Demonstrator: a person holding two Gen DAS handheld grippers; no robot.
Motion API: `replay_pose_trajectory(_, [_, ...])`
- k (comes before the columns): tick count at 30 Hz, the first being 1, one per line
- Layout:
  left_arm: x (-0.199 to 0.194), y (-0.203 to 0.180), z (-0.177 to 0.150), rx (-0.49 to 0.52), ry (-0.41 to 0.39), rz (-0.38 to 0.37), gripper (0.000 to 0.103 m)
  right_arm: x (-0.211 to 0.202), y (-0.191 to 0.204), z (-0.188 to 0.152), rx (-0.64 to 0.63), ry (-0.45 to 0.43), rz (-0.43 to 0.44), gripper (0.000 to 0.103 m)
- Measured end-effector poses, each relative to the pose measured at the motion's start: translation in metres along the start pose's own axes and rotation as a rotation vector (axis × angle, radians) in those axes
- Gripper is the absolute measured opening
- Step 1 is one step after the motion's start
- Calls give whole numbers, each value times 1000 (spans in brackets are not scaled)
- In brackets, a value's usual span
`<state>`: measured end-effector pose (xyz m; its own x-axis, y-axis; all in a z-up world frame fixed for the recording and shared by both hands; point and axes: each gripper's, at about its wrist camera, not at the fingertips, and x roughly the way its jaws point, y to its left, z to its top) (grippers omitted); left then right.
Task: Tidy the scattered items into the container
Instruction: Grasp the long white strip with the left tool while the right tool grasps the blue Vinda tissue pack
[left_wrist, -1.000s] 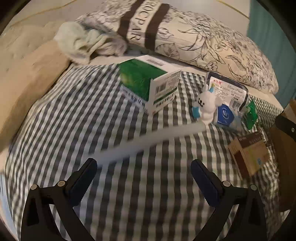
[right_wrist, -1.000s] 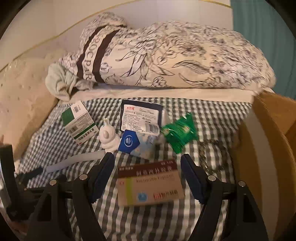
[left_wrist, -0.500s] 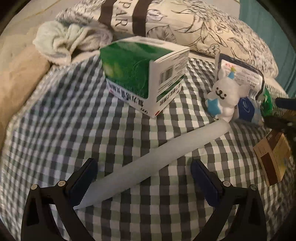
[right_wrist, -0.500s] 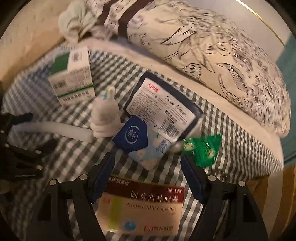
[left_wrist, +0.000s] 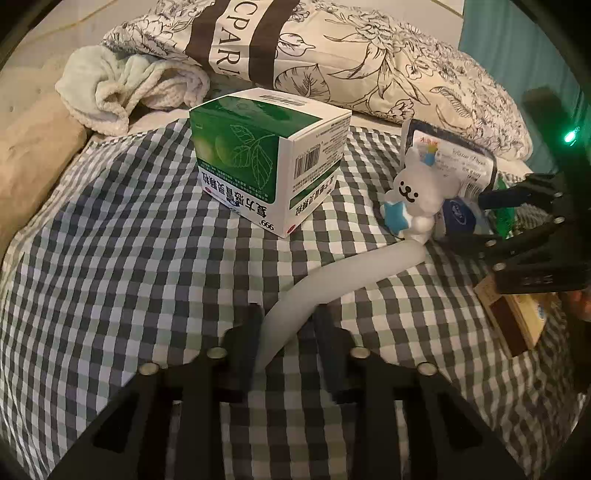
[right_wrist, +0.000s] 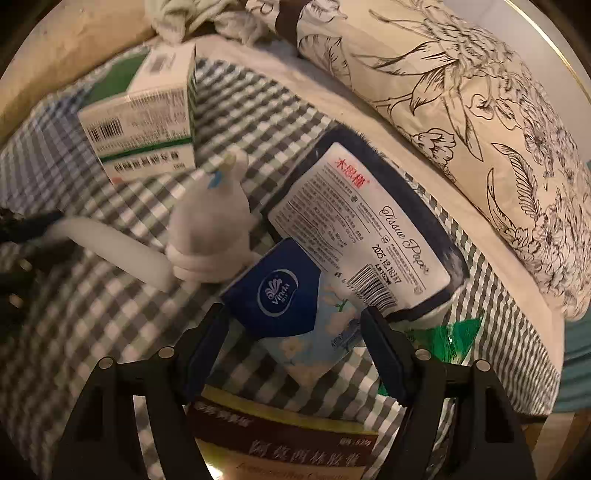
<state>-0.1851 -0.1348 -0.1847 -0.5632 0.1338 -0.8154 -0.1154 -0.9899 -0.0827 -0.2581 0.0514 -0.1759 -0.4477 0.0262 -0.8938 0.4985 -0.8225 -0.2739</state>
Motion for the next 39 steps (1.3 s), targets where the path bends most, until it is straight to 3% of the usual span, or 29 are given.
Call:
replay_pose_trajectory(3, [-2, 6, 1, -31, 11, -25, 16, 3, 0, 0, -24, -5, 22, 80])
replay_pose_trajectory(9, [-1, 6, 5, -56, 10, -58, 16, 17, -6, 3, 6, 23, 57, 81])
replay_pose_trajectory(16, [10, 16, 3, -106, 3, -85, 18, 5, -4, -10, 54, 39, 58, 67])
replay_pose_trajectory(22, [-3, 4, 4, -57, -13, -52, 9, -24, -2, -27, 120, 3, 24, 63])
replay_pose_trajectory(32, [-38, -13, -15, -88, -6, -153, 8, -85, 4, -40, 181, -96, 57, 63])
replay_pose_trajectory(36, [-28, -27, -27, -43, 17, -101, 9, -96, 3, -33, 180, -120, 94, 63])
replay_pose_trajectory(39, [-24, -25, -28, -53, -9, -81, 16, -101, 3, -40, 184, -126, 92, 63])
